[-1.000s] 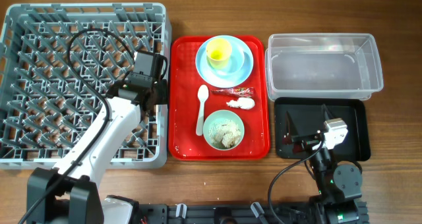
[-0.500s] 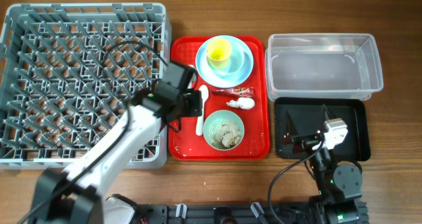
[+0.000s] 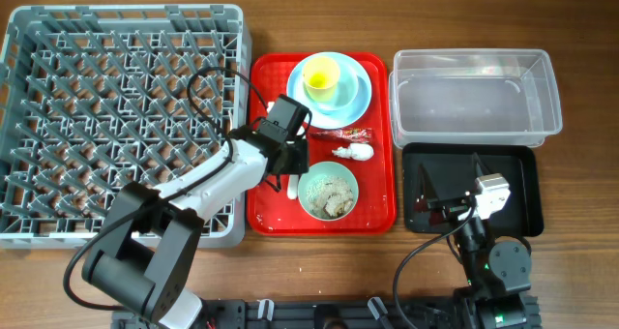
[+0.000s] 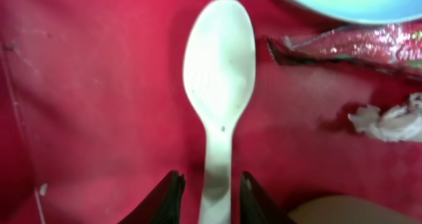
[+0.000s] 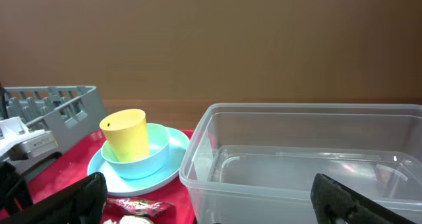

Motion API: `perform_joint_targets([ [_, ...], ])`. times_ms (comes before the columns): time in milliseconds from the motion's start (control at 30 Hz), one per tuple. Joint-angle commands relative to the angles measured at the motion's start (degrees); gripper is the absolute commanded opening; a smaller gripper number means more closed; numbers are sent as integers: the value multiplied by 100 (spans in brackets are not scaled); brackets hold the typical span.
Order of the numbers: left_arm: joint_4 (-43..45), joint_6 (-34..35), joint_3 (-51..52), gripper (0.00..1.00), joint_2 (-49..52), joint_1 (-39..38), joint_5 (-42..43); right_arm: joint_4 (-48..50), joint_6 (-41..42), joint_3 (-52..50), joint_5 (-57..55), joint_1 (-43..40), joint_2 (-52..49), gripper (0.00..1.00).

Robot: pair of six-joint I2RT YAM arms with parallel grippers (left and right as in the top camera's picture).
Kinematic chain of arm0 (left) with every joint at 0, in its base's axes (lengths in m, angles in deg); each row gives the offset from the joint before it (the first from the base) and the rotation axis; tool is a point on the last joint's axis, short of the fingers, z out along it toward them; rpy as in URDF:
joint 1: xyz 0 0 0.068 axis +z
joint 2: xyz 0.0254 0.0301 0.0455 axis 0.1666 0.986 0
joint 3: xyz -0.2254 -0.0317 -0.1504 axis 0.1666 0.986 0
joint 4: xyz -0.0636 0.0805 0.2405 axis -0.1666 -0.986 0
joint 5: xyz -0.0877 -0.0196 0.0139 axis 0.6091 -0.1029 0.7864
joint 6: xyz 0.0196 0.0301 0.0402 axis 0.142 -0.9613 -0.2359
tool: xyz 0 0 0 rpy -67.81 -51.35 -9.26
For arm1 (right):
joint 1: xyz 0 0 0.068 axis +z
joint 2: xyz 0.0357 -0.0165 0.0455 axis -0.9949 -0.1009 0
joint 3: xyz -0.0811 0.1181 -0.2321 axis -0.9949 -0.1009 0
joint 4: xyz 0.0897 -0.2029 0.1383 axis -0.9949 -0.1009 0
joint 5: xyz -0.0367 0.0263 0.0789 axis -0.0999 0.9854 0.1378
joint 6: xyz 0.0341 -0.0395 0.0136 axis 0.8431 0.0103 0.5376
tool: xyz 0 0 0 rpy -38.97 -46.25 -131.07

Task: Sort waste into correct bins and load items into the dishwasher rack
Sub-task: 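Move the left gripper back to the tray and grasp the white spoon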

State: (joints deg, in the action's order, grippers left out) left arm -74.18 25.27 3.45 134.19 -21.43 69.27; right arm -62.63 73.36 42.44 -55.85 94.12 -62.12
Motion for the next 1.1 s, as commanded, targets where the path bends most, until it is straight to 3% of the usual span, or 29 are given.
perform_joint_targets([
  [0, 72, -28, 57, 29, 85, -11, -181, 20, -42, -7, 15, -17, 39, 100],
  [600, 608, -28, 481, 29, 85, -125, -186, 20, -42, -7, 15, -17, 39, 100],
  [833, 581, -28, 481, 22, 85, -122, -1309, 20, -42, -7, 15, -17, 42, 100],
  [1067, 455, 111, 481, 19, 85, -140, -754, 20, -42, -7, 15, -17, 42, 100],
])
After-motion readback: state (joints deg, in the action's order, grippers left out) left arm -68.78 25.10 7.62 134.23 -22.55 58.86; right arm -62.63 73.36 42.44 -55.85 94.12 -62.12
